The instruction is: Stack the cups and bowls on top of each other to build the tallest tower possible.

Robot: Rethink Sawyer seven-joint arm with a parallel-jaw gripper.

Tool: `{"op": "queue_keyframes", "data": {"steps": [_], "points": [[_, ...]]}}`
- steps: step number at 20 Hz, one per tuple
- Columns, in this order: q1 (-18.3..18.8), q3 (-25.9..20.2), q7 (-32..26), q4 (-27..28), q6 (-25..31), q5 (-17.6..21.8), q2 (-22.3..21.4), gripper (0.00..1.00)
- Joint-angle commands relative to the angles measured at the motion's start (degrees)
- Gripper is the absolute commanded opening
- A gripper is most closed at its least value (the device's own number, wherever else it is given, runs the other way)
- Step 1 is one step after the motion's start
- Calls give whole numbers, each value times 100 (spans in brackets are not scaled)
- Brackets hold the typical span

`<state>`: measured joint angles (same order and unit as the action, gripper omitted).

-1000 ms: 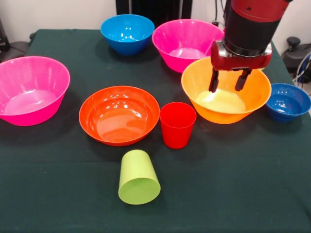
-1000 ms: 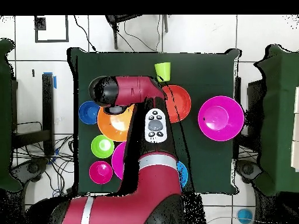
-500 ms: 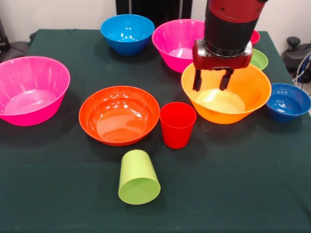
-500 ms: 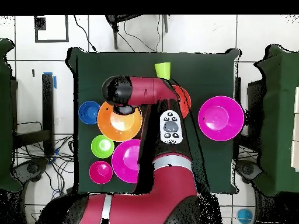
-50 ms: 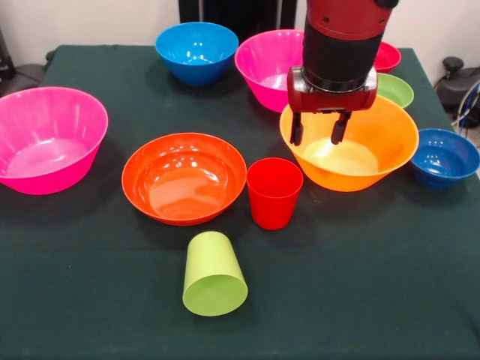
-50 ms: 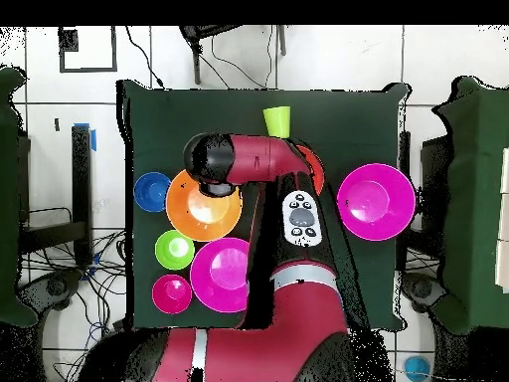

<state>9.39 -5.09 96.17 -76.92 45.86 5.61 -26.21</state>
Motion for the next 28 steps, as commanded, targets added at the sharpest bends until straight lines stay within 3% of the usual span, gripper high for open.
{"op": "queue_keyframes", "data": {"steps": [1,12,20,28], "points": [[219,-695,-579,-511,-496,385,163,100],[384,-771,-670,-943,-676,606,-33,100],[169,-690,-124,-1018,-1219,765,161,100],[414,-761,-495,-1140,-1011,933,14,100]]}}
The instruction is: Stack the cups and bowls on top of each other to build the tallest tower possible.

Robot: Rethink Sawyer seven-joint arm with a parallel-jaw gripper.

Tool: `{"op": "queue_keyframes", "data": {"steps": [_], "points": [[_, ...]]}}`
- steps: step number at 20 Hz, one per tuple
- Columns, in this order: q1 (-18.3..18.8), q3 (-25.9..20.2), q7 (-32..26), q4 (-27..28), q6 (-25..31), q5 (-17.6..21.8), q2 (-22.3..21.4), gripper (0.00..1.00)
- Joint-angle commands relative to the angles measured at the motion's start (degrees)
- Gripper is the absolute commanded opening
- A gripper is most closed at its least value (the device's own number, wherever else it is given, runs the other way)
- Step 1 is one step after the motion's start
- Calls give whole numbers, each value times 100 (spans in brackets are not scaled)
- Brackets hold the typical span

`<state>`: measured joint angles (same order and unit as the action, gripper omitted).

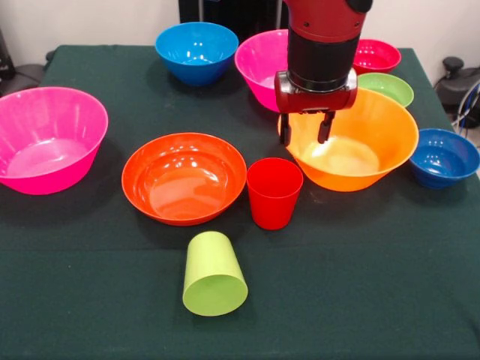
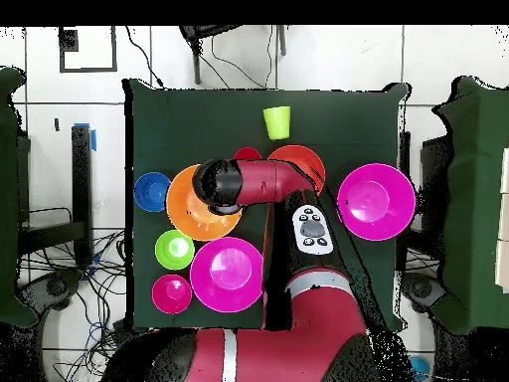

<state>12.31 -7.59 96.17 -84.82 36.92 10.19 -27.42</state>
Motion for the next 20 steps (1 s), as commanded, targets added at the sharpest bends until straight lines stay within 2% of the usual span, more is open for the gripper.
{"op": "queue_keyframes", "data": {"steps": [1,4,7,10,14,20], "points": [[130,-532,-503,-339,-7,448,80,100],[132,-622,-502,-219,178,345,79,100],[-101,-494,-232,54,233,332,208,100],[-162,-448,-64,-30,-56,360,265,100],[61,-580,-288,-95,-170,378,304,100],[379,-719,-779,149,237,417,231,100]]}}
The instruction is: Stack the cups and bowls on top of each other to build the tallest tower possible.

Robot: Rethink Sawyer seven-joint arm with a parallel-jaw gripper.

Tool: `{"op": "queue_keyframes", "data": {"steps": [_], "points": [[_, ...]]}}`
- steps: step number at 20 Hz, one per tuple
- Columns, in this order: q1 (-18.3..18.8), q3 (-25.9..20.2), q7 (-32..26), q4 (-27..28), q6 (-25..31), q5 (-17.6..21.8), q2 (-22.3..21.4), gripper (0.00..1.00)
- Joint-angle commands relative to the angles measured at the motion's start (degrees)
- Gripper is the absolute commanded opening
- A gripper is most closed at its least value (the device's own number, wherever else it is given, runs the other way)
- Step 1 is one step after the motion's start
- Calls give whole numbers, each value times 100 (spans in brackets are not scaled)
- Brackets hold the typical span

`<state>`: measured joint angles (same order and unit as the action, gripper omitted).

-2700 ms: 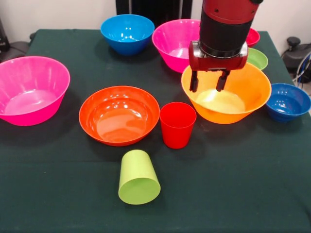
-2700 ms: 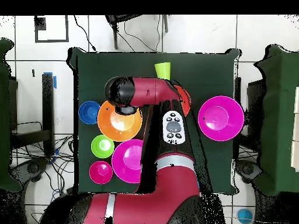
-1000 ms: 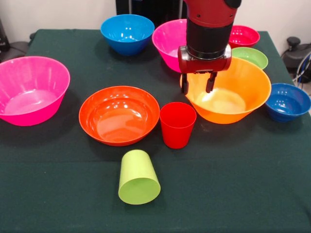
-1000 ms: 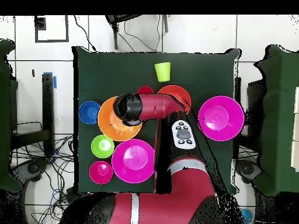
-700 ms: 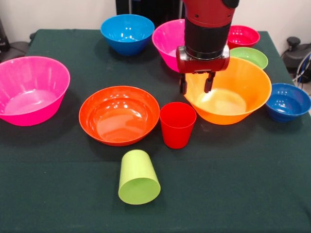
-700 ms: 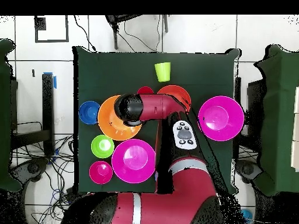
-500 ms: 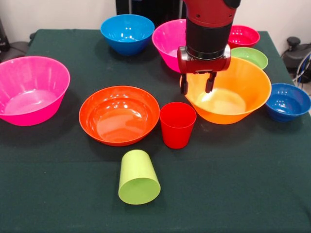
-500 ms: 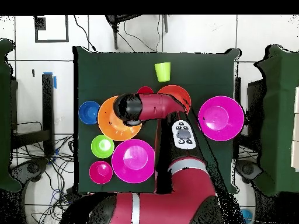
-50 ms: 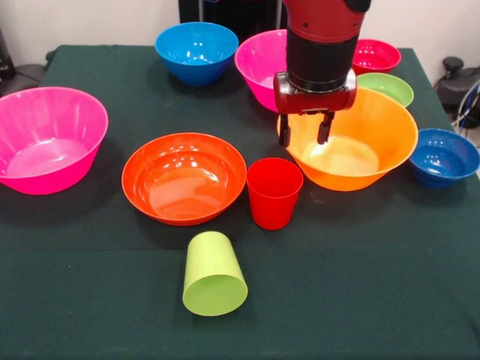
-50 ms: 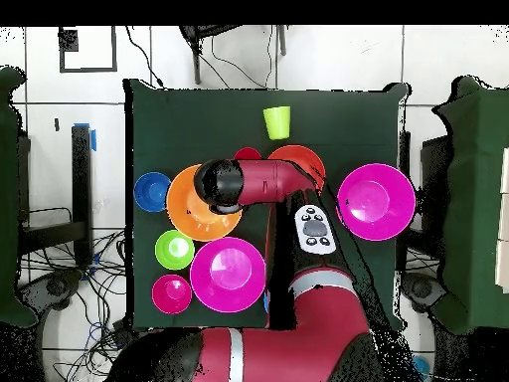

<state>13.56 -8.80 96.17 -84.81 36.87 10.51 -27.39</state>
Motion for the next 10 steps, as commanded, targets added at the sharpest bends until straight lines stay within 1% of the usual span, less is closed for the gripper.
{"op": "queue_keyframes", "data": {"steps": [1,4,6,7,10], "points": [[299,-626,-847,187,285,401,218,100],[360,-639,-998,342,410,508,203,100],[341,-624,-996,400,423,562,173,100],[428,-724,-1042,346,343,537,142,100],[487,-750,-1121,415,452,613,83,100]]}}
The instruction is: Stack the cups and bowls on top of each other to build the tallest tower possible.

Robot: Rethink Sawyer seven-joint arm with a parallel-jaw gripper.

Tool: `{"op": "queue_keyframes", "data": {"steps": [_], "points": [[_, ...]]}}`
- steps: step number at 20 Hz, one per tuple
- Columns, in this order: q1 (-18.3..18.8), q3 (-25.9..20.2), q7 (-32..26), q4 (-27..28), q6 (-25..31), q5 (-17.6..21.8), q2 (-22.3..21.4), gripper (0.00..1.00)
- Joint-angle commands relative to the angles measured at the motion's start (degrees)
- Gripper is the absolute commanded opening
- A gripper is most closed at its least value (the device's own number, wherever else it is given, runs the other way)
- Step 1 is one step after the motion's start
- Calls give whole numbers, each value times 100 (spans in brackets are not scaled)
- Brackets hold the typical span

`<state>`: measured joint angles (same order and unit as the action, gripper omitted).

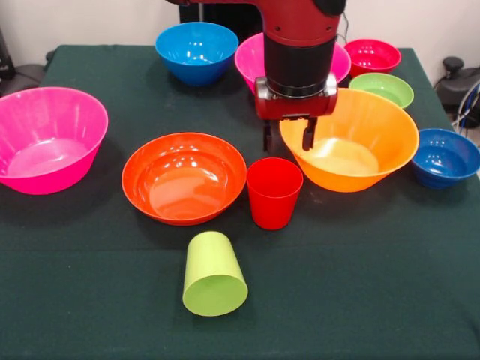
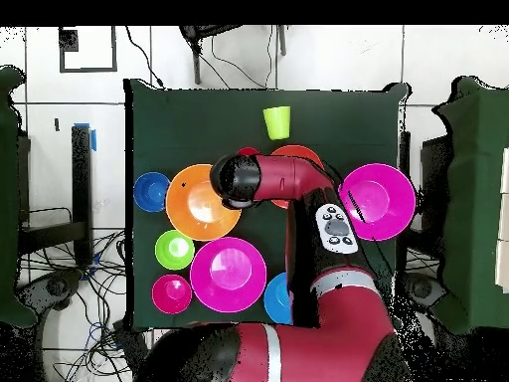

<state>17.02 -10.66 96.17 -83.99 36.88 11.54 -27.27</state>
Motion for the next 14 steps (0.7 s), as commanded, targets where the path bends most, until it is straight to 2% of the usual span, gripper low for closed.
{"op": "queue_keyframes", "data": {"steps": [1,8,14], "points": [[176,-593,-1167,355,530,520,51,100],[219,-502,-1255,551,1089,665,-180,100],[357,-720,-1292,542,1527,541,-345,100]]}}
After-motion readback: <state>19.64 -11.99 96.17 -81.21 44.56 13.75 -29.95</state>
